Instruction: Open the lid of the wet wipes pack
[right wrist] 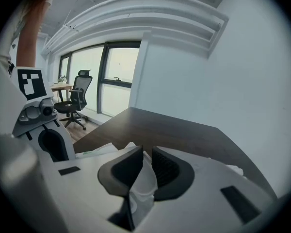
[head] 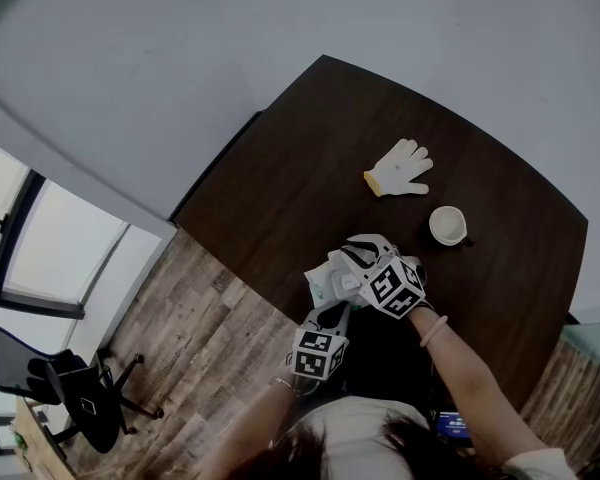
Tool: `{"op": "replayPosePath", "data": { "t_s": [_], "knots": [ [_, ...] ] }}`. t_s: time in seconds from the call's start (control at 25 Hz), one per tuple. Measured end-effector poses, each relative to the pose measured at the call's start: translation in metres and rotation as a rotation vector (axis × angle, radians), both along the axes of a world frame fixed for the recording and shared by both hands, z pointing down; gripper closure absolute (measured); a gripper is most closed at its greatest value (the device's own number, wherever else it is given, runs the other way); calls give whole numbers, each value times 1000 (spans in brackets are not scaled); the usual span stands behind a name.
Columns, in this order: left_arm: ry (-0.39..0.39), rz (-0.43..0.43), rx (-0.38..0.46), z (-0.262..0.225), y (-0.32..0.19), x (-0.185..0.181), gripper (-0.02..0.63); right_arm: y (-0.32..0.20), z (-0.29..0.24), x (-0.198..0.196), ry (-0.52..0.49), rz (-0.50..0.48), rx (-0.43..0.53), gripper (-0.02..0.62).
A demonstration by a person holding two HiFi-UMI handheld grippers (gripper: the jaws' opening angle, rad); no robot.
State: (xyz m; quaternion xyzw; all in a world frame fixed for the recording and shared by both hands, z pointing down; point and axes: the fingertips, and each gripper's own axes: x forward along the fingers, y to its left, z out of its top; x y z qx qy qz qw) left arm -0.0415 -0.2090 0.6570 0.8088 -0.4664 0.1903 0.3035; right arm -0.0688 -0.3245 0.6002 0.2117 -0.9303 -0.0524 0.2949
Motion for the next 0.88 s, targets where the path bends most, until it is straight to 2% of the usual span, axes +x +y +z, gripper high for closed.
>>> {"op": "replayPosePath", "data": {
  "t_s": [0.44, 0.88],
  "knots": [
    [4, -2, -2, 3, -1, 0, 588, -19, 25, -3, -66, 69, -117, 523],
    [17, -6, -14, 1, -1, -2, 588, -26, 41, -4, -50, 101, -181, 529]
  ]
}}
